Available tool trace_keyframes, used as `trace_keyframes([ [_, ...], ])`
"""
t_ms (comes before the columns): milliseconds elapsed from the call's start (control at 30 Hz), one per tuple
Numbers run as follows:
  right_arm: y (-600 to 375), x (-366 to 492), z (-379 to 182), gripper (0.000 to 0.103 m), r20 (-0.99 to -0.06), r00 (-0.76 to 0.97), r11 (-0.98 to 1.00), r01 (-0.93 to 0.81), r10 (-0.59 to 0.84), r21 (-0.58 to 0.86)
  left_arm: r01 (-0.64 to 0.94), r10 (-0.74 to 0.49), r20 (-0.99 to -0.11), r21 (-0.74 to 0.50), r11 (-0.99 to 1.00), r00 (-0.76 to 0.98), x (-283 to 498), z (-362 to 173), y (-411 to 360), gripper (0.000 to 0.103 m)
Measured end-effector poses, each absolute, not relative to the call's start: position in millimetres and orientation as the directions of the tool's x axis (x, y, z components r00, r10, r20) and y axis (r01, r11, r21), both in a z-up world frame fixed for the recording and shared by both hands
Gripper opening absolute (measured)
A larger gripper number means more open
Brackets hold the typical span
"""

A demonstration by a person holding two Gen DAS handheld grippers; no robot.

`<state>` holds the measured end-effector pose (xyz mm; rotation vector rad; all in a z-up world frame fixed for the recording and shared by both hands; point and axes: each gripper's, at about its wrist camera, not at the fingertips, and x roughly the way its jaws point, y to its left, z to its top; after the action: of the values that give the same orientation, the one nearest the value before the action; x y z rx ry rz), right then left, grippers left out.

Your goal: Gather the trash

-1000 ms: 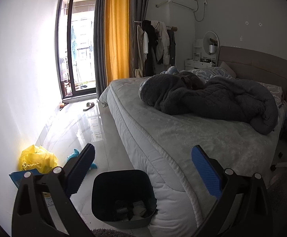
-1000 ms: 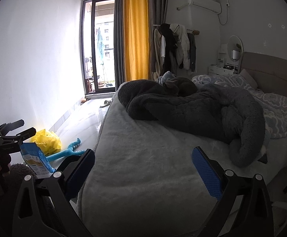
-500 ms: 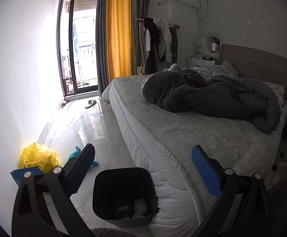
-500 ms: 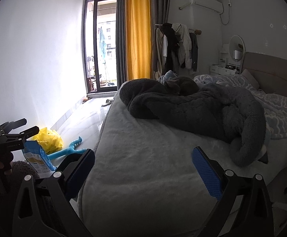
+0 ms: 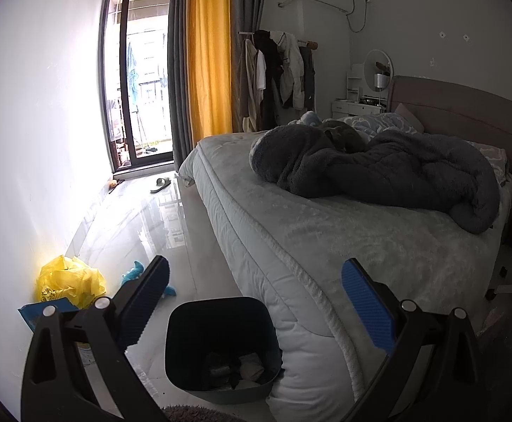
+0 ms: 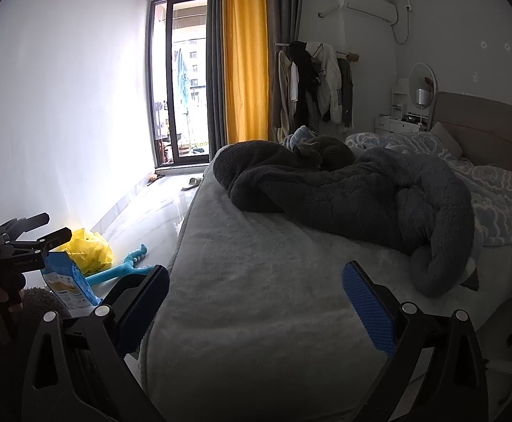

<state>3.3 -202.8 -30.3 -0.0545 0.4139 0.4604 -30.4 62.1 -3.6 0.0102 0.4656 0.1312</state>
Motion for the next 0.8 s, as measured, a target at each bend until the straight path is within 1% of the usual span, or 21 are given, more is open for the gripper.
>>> trace_keyframes([
  [800,-197.5,-1.5,-30.9,0.1,-0.401,0.816,0.9,-0.433,0.416,0.051,-0.123,0.13,-0.448,0.044,0.991,0.884,-30.5,-3.1,60.5,0.1],
])
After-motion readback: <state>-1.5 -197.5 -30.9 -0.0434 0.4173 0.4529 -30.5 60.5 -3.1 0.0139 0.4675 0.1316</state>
